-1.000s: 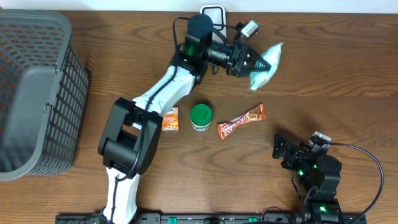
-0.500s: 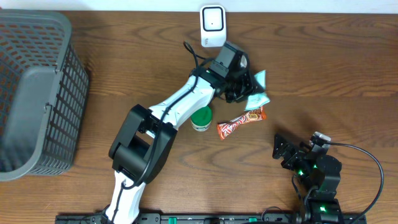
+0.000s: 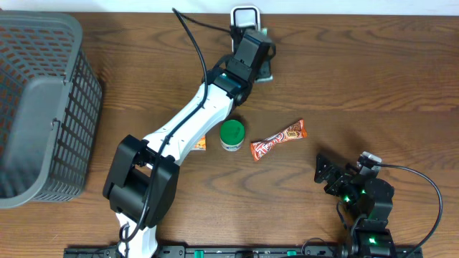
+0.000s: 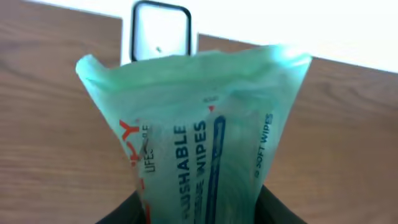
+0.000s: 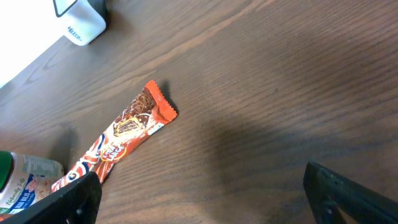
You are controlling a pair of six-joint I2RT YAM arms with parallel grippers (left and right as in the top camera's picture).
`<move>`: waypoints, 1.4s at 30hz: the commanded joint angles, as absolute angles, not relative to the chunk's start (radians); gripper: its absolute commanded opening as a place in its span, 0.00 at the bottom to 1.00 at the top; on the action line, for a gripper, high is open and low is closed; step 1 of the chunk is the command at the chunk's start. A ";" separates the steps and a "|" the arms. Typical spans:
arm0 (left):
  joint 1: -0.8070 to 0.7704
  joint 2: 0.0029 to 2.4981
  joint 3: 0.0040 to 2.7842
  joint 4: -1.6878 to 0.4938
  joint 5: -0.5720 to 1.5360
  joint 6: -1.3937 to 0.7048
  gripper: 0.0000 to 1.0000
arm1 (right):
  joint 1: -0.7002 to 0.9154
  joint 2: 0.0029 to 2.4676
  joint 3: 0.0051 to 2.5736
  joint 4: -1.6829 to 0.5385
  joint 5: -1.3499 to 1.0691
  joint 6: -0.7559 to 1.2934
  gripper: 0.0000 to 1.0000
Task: Scan the item barcode
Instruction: 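Present the wet-wipe pack barcode under the white scanner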
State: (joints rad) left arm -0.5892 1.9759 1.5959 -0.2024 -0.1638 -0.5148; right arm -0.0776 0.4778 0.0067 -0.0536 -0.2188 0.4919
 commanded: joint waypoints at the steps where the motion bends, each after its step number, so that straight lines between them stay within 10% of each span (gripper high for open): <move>1: -0.587 2.018 1.605 -0.094 -0.362 -0.390 0.43 | -0.084 0.476 0.006 -0.057 -0.211 0.481 0.99; 15: -0.518 2.170 1.665 0.186 -0.457 -0.218 0.31 | -0.084 0.476 0.006 -0.057 -0.211 0.481 0.99; 25: -0.511 2.144 1.676 -0.097 -0.225 -0.218 0.72 | -0.084 0.476 0.006 -0.057 -0.211 0.481 0.99; 42: -0.486 2.212 1.675 -0.183 -0.165 -0.221 0.79 | -0.084 0.476 0.006 -0.057 -0.211 0.481 0.99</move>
State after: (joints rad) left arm -0.4969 2.1666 1.6573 -0.1963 -0.1734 -0.2279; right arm -0.0776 0.4778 0.0067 -0.0536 -0.2188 0.4919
